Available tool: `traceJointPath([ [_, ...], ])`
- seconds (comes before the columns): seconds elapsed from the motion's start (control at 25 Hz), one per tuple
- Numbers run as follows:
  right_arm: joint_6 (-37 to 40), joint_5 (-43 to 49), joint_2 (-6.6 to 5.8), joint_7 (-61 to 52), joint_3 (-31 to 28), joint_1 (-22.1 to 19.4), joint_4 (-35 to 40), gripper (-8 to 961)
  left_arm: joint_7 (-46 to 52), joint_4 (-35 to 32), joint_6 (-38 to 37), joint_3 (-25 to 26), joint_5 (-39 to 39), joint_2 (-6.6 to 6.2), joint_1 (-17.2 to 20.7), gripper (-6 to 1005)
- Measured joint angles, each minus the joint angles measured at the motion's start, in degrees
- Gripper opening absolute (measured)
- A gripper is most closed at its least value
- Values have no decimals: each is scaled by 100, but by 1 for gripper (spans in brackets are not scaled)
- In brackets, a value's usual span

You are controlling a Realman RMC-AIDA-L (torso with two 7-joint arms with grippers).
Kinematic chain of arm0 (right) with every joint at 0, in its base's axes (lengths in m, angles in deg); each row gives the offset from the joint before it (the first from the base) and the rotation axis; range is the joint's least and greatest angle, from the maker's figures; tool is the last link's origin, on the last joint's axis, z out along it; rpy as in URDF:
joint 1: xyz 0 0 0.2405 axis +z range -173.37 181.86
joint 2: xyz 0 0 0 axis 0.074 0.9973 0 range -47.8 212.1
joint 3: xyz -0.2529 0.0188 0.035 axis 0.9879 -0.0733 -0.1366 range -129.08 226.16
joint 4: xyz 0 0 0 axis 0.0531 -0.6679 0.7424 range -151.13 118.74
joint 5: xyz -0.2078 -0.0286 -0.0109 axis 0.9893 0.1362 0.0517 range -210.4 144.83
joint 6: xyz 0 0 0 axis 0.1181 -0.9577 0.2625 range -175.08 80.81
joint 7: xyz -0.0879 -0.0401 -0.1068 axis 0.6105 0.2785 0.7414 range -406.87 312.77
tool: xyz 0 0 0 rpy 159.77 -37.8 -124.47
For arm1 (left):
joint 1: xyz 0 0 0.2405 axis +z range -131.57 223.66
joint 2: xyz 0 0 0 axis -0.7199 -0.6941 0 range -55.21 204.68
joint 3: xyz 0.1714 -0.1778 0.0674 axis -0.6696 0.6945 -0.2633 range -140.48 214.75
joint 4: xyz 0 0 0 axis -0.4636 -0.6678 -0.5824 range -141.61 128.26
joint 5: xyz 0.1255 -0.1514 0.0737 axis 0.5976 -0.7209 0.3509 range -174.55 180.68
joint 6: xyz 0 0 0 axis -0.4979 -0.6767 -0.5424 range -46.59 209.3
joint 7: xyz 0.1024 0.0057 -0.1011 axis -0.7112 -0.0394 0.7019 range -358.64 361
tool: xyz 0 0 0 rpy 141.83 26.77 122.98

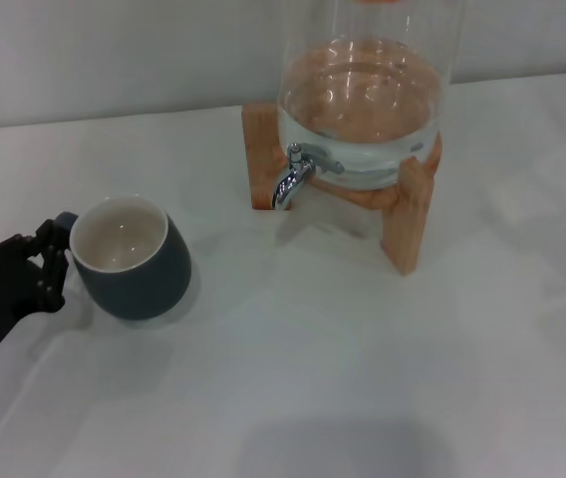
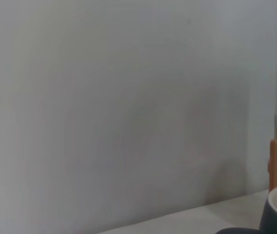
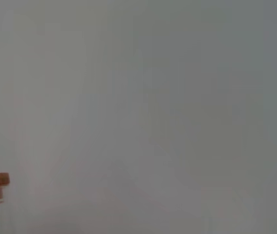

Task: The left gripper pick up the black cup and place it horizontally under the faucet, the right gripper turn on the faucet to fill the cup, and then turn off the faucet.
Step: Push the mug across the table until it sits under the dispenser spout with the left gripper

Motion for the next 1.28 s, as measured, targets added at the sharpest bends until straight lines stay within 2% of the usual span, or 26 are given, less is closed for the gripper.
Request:
traceJointPath([
  [0.36,-87,0,22,0,0,0,0,705,229,63,-377,-4,117,13,-329,128],
  [1.04,-130,0,44,0,0,0,0,705,977,80,-852,-13,1090,31,-875,144],
  [1.28,-138,0,44,0,15,0,0,705,1124,81,-940,-163,1149,31,-1013,150],
])
